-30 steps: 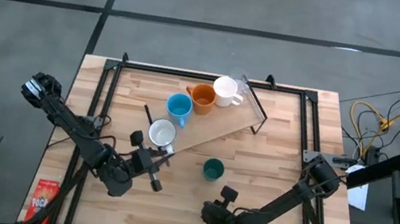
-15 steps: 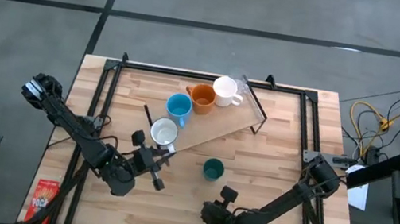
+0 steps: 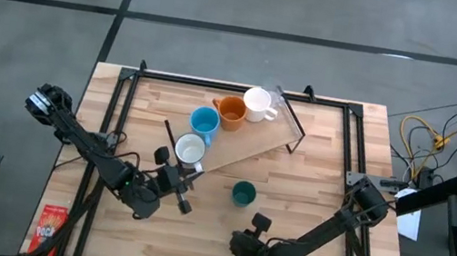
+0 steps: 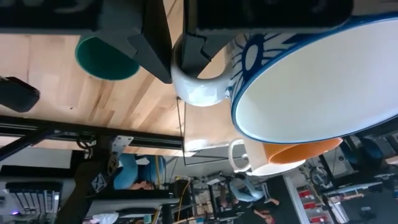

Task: Stack small to large cups/mugs on shelf
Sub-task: Put the blue patterned mug on the shelf

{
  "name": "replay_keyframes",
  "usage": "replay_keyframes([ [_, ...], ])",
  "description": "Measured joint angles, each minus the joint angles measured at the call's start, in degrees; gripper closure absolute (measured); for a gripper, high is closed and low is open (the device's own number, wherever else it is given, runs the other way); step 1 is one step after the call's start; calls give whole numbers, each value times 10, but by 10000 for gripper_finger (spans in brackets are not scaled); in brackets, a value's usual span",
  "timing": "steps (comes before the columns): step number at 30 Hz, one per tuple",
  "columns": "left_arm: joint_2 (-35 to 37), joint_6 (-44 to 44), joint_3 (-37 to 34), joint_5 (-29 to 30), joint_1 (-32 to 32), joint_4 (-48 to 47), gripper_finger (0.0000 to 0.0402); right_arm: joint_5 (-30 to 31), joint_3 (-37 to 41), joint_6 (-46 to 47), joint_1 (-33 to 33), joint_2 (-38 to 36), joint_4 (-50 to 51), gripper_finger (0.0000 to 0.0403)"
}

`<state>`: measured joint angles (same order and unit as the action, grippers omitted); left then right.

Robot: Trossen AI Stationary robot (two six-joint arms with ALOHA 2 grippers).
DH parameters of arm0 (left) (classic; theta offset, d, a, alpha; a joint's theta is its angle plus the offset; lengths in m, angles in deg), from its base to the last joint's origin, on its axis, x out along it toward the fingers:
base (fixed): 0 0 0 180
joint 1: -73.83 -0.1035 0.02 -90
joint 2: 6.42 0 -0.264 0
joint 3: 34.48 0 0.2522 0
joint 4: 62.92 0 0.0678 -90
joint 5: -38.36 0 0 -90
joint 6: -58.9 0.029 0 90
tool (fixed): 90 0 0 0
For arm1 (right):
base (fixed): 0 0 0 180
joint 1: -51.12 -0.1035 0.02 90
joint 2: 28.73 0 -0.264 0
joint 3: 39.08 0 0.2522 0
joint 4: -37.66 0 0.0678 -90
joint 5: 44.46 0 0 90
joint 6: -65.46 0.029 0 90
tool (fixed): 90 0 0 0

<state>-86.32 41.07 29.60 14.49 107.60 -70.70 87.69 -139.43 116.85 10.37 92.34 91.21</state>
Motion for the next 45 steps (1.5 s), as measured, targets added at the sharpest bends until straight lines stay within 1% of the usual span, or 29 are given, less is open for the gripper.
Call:
replay_keyframes([
  [10, 0, -1, -2, 0, -1, 0, 398, 0, 0, 0, -2, 0, -3, 394],
  [17, 0, -28, -14, 1, -5, -1, 398, 0, 0, 0, -2, 0, -3, 394],
  [33, 1, -44, -25, 2, -5, 1, 398, 0, 0, 0, -2, 0, -3, 394],
  [36, 1, -44, -25, 3, -5, 1, 392, 0, 0, 0, -2, 0, -4, 394],
  [45, 1, -57, -27, 5, -5, 0, 354, 0, 0, -7, -2, 0, -10, 394],
])
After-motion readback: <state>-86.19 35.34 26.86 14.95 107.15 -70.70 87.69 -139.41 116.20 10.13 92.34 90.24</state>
